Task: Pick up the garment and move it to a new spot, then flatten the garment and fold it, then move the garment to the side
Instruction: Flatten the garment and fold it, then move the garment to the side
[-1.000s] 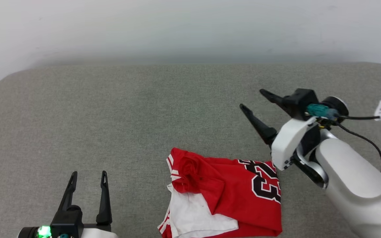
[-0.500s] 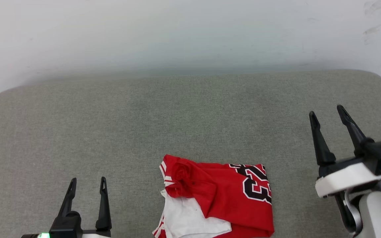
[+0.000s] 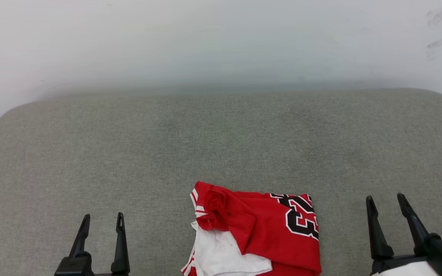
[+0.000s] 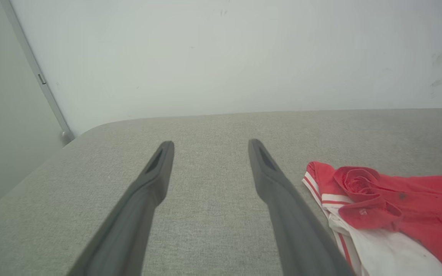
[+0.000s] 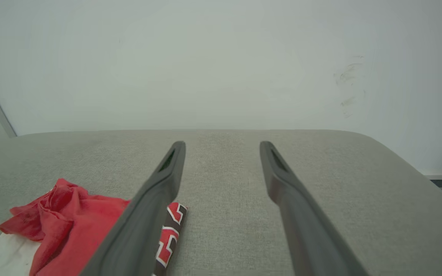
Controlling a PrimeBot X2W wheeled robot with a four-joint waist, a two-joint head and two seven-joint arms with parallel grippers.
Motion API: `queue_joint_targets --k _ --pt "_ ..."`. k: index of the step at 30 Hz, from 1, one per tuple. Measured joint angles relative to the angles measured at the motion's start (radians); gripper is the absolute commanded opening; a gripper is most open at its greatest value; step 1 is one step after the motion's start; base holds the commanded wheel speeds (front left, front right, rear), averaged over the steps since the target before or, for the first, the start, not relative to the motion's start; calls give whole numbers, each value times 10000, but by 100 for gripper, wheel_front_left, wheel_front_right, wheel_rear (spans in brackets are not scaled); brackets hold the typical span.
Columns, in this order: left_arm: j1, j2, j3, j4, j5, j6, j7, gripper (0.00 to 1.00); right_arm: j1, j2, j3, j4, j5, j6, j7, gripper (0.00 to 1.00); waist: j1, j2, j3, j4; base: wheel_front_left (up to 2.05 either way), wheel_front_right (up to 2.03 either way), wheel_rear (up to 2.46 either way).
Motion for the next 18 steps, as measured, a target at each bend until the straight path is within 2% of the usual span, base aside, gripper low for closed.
queue_joint_targets --k 8,13,15,18 --pt "207 -77 121 -2 -67 -176 0 100 559 94 -77 -303 65 0 0 100 0 0 -45 74 0 0 0" --pt "211 -98 201 27 -65 -247 0 100 197 105 -29 -426 -48 0 0 100 0 0 2 46 0 0 0" --pt "194 -107 219 29 -48 -268 0 100 -354 -61 96 -535 -157 2 0 100 0 0 30 20 0 0 0" --pt "171 -117 259 48 -35 -334 0 100 -1311 -704 328 -550 -174 0 305 100 0 0 80 -7 0 0 0"
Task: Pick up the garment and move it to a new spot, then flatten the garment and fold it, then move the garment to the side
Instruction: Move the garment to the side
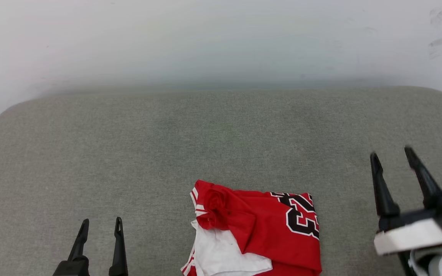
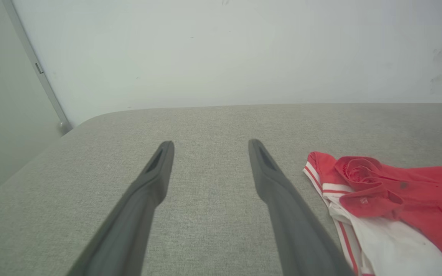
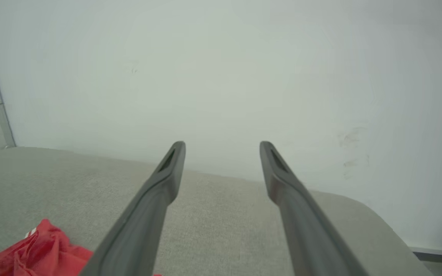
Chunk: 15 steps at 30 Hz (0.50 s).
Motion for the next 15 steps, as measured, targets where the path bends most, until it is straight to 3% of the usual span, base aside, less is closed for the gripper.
queue_joint_targets --k 5,11,15 --pt "-125 -15 21 44 56 -88 0 100 -1615 -1434 1306 -40 729 2 2608 100 0 -1 164 10 0 0 0" --pt "-324 -27 56 102 63 -188 0 100 -2656 -3009 2481 201 3971 0 7440 100 0 0 415 82 0 0 0" --pt "-533 -42 69 148 67 -286 0 100 -2712 -3996 2970 274 5751 0 9641 100 1 0 612 188 0 0 0"
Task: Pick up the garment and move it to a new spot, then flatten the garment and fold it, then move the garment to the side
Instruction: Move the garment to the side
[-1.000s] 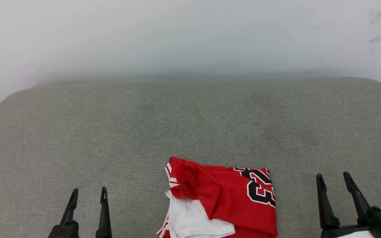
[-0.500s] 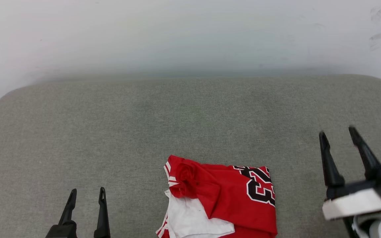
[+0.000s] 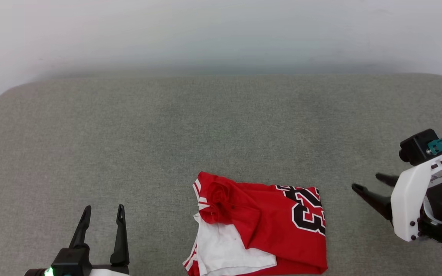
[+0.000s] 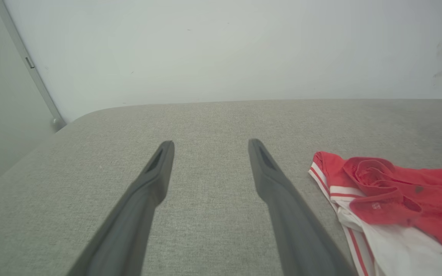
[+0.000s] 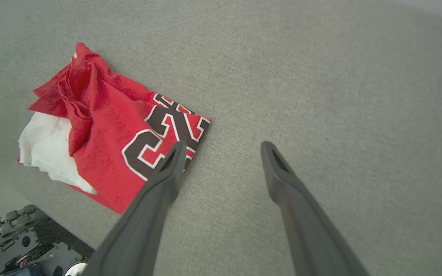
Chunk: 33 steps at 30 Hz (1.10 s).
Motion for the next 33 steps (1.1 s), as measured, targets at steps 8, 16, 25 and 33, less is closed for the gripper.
queue_joint_targets --k 8,16,25,33 --pt "-539 -6 33 15 4 -174 0 100 397 -58 219 401 2107 0 1409 100 0 0 588 249 0 0 0" --pt "-1047 -15 -21 4 33 -336 0 100 16 830 476 1712 2380 0 1137 100 0 0 1322 526 0 0 0" --pt "-1576 -23 -107 36 33 -485 0 100 -734 1406 1384 2934 2190 10 694 100 -1 0 2071 935 0 0 0" --pt "-1569 -25 -98 115 4 -468 0 100 -1123 1179 2451 3321 2034 10 -353 0 0 0 2061 1060 0 0 0"
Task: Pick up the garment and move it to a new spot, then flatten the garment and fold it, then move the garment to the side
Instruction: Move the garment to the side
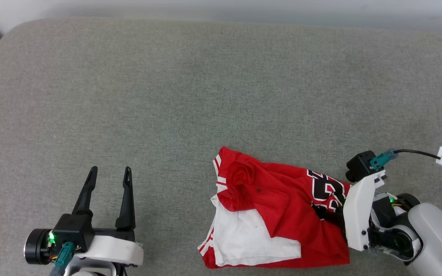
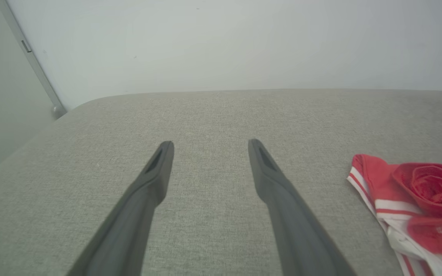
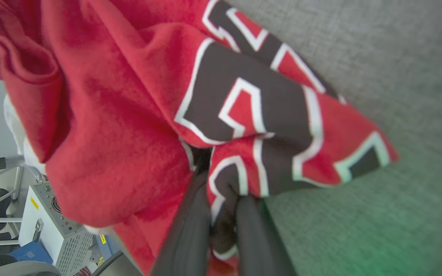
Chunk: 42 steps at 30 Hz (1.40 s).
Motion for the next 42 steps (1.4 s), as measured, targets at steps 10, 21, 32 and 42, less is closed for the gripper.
queue_joint_targets --k 10,21,32,42 --pt "766 -4 163 -12 -4 343 0 100 -665 -1676 1532 -1546 -232 -8 -955 0 1 0 -1095 -693 0 0 0" --pt "854 -8 190 -194 -44 456 0 100 -965 -3469 1361 -3177 -598 -8 -800 0 1 0 -1391 -2131 0 0 0" --pt "347 146 387 -593 105 242 -2 100 -1756 -4487 318 -2529 -1799 -6 -848 0 1 0 -263 -3288 0 0 0" --pt "-479 663 522 -1089 201 -12 0 100 -2595 -4629 -1275 -77 -3053 -4 -1269 0 2 0 1486 -3515 0 0 0"
